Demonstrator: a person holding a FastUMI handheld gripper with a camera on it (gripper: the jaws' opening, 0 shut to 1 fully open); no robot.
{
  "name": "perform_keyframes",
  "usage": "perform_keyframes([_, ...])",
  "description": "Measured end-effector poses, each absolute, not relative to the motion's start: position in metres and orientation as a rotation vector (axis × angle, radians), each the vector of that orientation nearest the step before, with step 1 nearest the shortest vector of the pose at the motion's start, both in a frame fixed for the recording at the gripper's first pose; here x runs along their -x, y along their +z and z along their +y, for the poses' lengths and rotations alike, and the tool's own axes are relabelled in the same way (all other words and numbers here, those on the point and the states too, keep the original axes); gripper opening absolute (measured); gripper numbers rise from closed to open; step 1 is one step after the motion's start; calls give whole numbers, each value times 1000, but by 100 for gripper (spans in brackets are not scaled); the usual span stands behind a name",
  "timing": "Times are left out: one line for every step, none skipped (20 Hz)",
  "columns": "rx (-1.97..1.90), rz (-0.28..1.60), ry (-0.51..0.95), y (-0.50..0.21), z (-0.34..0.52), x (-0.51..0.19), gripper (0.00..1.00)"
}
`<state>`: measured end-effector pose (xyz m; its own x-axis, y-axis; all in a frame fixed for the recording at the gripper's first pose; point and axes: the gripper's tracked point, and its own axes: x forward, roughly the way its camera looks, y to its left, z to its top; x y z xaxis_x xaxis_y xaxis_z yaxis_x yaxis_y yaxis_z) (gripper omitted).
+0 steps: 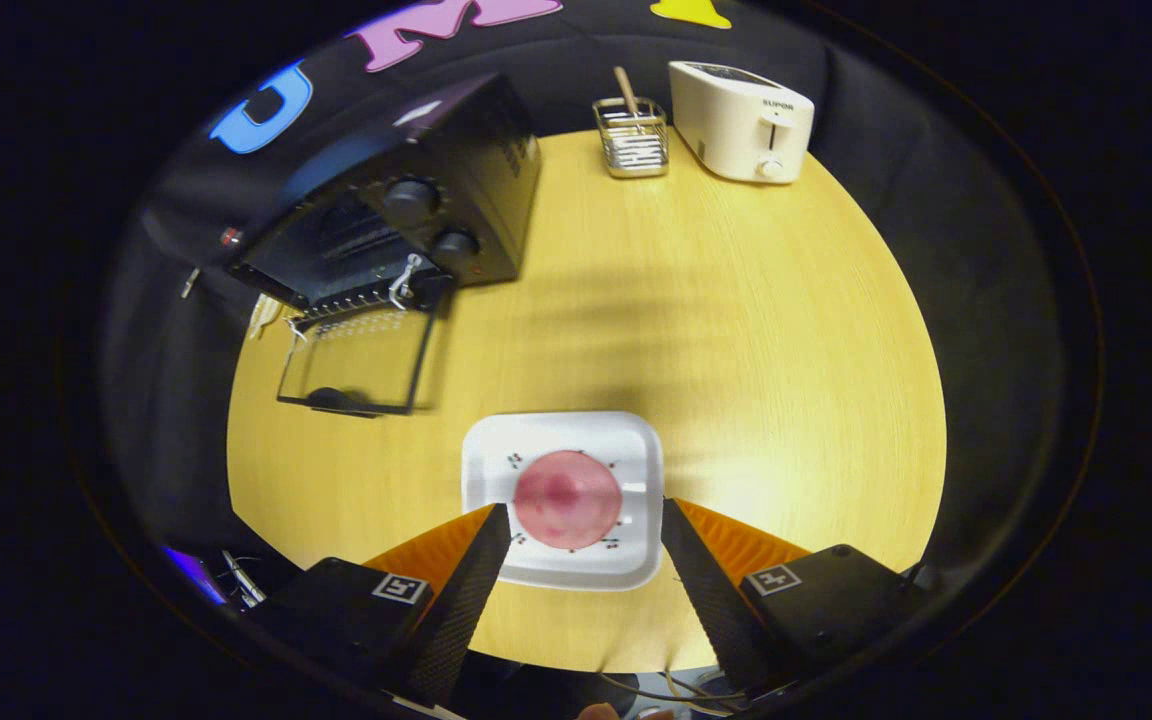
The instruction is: Open the toaster oven, put the food inside, and close the toaster oven door.
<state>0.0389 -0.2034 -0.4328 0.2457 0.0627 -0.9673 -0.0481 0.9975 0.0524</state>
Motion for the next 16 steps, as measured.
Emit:
perform_keyframes([-8,1344,69,-442,-213,-39,99])
perform_keyframes([-10,1364,68,-452,-218,-38,99])
perform_keyframes([-9,1381,69,-461,-221,-38,99])
perform_keyframes([-12,1398,80,-470,-224,-38,99])
perform_keyframes([-10,1411,81,-477,-226,-38,99])
perform_keyframes([-10,1424,86,-484,-229,-37,95])
perform_keyframes([-8,1433,91,-488,-230,-37,94])
perform_keyframes([-7,1440,95,-495,-231,-38,84])
perform_keyframes([-4,1447,91,-490,-233,-38,75])
perform_keyframes([-31,1444,113,-499,-229,-40,59])
perform_keyframes([-38,1454,108,-496,-234,-39,42])
perform_keyframes([-69,1465,110,-500,-235,-36,26])
perform_keyframes([-84,1484,141,-500,-232,-33,10])
perform_keyframes([-108,1495,160,-499,-232,-32,9])
perform_keyframes([-128,1492,172,-500,-232,-33,5])
perform_keyframes([-152,1488,180,-501,-232,-32,5])
